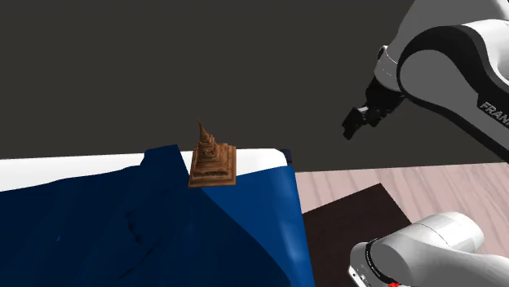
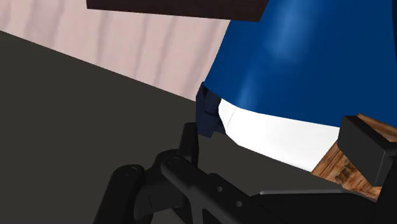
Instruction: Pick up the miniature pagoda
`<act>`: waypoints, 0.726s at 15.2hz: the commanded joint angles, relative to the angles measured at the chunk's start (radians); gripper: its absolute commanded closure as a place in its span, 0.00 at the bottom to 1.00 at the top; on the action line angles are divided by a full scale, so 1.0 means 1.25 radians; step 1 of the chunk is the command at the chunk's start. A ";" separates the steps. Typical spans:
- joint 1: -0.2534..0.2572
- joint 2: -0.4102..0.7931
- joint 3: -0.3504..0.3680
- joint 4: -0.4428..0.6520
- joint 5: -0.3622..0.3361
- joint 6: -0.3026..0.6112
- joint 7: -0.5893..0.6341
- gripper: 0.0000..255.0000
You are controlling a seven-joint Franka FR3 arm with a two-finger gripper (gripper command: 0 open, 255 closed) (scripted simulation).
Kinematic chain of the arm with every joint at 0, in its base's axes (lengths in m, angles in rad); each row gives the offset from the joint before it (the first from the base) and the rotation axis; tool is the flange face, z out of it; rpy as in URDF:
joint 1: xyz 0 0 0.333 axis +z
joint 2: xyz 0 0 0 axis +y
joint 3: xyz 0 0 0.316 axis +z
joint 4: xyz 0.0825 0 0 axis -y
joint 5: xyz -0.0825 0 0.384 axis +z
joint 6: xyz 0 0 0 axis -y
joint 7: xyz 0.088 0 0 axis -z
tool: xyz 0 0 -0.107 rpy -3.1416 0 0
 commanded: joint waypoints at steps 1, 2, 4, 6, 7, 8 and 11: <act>0.000 0.000 0.000 0.000 0.000 0.000 0.000 0.00; 0.004 -0.013 0.017 -0.025 0.012 0.034 0.017 0.00; 0.011 -0.033 0.053 -0.071 0.035 0.103 0.052 0.00; 0.019 -0.047 0.091 -0.112 0.058 0.175 0.086 0.00; 0.022 -0.052 0.111 -0.130 0.069 0.211 0.103 0.00; 0.026 -0.054 0.132 -0.147 0.079 0.249 0.120 0.00; 0.033 -0.050 0.199 -0.189 0.108 0.363 0.173 0.00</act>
